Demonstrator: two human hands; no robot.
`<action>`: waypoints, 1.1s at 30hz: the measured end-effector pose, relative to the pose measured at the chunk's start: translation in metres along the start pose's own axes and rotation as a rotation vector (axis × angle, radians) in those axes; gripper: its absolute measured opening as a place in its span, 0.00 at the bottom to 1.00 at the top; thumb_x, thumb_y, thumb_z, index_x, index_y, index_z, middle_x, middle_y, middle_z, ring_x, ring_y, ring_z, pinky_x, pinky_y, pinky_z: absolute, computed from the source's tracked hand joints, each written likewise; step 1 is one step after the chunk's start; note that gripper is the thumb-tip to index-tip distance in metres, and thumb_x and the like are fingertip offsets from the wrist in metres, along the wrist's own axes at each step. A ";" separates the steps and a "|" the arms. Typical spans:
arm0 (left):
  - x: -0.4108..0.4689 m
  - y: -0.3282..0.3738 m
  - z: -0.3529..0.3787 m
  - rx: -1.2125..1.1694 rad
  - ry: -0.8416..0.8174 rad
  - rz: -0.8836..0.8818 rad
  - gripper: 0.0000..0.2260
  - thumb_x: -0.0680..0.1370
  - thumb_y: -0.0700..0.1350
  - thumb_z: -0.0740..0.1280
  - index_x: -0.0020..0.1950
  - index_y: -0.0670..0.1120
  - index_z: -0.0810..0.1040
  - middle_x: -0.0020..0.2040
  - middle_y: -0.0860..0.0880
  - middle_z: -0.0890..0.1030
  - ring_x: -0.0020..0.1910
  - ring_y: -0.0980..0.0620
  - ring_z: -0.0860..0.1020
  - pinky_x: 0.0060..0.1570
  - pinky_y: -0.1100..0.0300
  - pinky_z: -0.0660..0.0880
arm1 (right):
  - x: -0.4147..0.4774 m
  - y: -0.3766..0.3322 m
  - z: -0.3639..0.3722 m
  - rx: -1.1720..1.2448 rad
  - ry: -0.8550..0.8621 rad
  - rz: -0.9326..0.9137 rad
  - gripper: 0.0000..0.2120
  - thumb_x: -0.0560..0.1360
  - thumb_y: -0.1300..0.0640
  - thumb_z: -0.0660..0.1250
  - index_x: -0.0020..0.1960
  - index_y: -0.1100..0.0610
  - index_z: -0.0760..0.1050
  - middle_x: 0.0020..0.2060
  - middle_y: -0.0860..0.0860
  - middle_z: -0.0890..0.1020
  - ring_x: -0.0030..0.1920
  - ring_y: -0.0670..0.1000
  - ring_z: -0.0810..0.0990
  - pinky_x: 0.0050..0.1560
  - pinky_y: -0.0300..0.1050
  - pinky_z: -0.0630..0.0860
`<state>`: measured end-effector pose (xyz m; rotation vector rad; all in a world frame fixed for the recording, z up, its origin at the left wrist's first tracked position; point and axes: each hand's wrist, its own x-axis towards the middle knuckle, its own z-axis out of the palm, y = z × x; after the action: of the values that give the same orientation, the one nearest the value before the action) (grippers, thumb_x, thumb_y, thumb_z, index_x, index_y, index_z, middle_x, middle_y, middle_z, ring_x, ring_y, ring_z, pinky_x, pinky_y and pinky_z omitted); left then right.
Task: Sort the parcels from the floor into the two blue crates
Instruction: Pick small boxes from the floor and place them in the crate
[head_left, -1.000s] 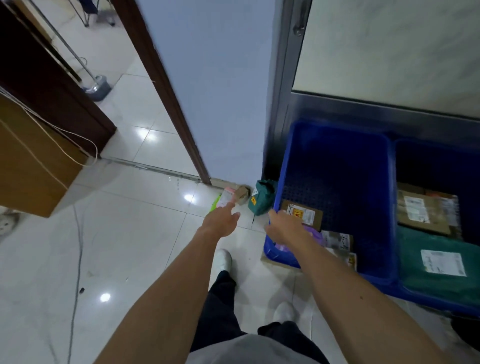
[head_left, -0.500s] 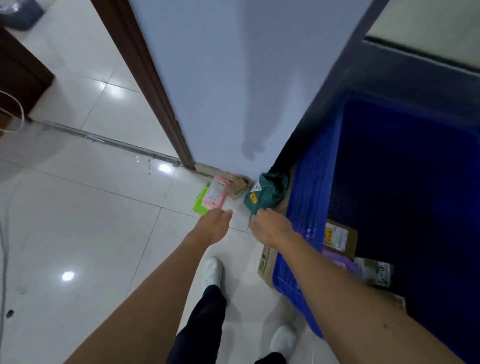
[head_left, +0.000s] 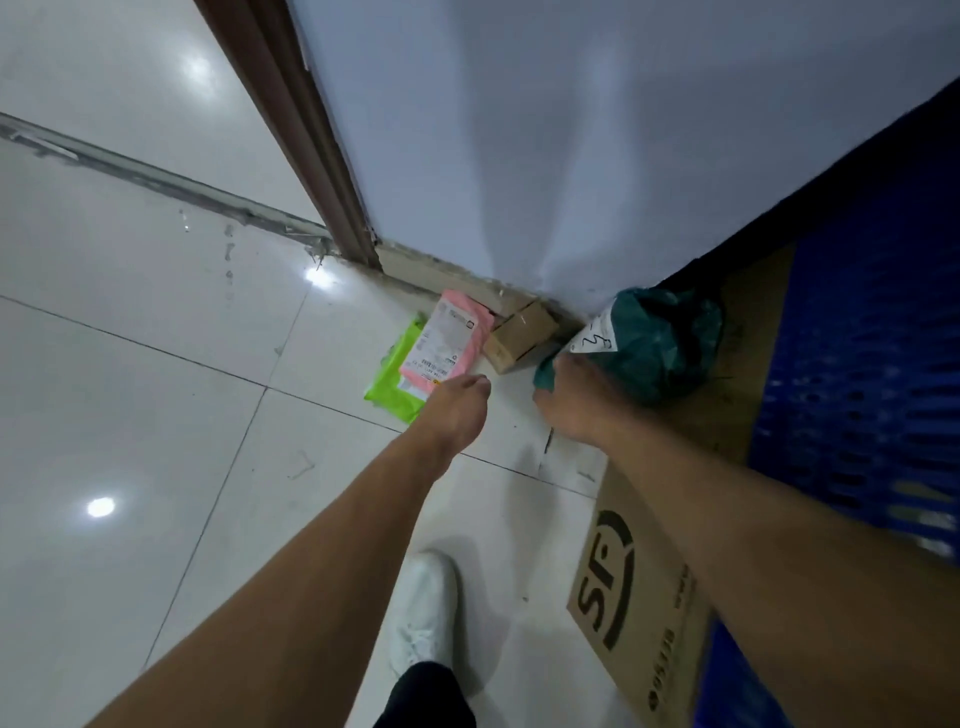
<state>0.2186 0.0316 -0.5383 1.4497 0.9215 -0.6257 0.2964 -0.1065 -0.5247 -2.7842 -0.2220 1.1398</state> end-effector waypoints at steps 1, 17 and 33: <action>0.011 -0.001 0.000 0.000 0.000 -0.007 0.12 0.81 0.44 0.59 0.38 0.53 0.70 0.49 0.47 0.74 0.49 0.51 0.72 0.52 0.53 0.71 | 0.010 0.001 0.003 0.002 0.035 -0.006 0.25 0.78 0.49 0.63 0.71 0.59 0.66 0.66 0.58 0.72 0.61 0.59 0.74 0.55 0.52 0.75; 0.037 0.022 0.002 -0.183 0.009 -0.071 0.18 0.79 0.36 0.60 0.69 0.38 0.73 0.56 0.47 0.74 0.54 0.48 0.72 0.44 0.60 0.72 | 0.045 -0.015 0.004 0.736 -0.008 0.171 0.20 0.75 0.54 0.63 0.64 0.62 0.74 0.47 0.56 0.80 0.46 0.53 0.78 0.36 0.41 0.69; -0.176 0.089 0.006 -0.051 0.288 -0.080 0.18 0.77 0.40 0.58 0.64 0.40 0.78 0.61 0.37 0.80 0.61 0.36 0.77 0.59 0.46 0.76 | -0.168 -0.029 -0.096 0.775 -0.024 0.103 0.11 0.75 0.53 0.61 0.40 0.55 0.78 0.37 0.51 0.81 0.44 0.57 0.80 0.45 0.48 0.76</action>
<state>0.1994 0.0013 -0.3449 1.4866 1.2167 -0.4543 0.2432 -0.1143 -0.3366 -2.1069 0.3061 0.9937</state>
